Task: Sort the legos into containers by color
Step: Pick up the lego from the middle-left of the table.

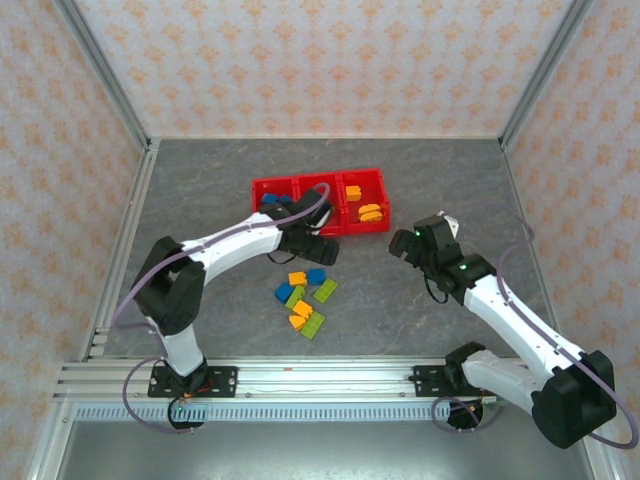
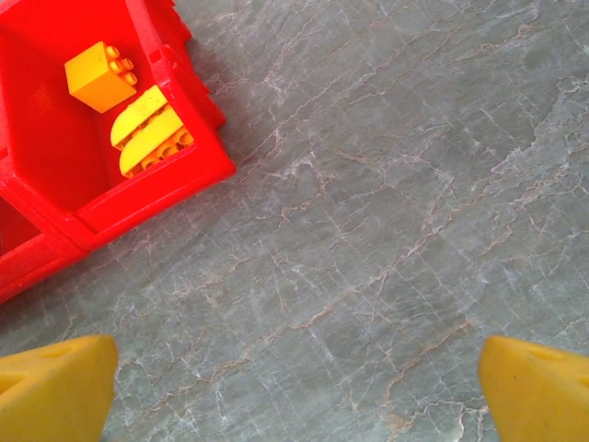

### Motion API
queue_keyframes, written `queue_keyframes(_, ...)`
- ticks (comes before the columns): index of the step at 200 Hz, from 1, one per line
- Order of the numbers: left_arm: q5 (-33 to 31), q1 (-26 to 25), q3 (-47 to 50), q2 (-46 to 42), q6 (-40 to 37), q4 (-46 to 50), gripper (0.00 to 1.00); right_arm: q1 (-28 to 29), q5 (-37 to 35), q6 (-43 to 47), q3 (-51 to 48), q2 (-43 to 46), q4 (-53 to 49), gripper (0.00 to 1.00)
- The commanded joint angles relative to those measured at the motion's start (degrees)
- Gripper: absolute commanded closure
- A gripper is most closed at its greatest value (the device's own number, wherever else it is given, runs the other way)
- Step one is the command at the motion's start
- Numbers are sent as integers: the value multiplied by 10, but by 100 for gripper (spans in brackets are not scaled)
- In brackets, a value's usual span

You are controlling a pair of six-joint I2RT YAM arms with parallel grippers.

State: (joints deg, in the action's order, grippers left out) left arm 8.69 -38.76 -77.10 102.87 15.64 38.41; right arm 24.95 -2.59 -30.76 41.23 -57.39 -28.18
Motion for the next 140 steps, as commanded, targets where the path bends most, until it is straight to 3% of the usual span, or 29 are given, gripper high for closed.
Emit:
queue_keyframes(1,-43,-32,-50,35,-73,93,11,-3,-20,-17,-7,10,1,0)
queue_keyframes(59,-53,-109,-74,41,-17,102,18,-3,-27,-23,-17,17,0,0)
queue_keyframes(140,-24,-138,30,16,52,74,26,-3,-10,-34,-39,13,30,0)
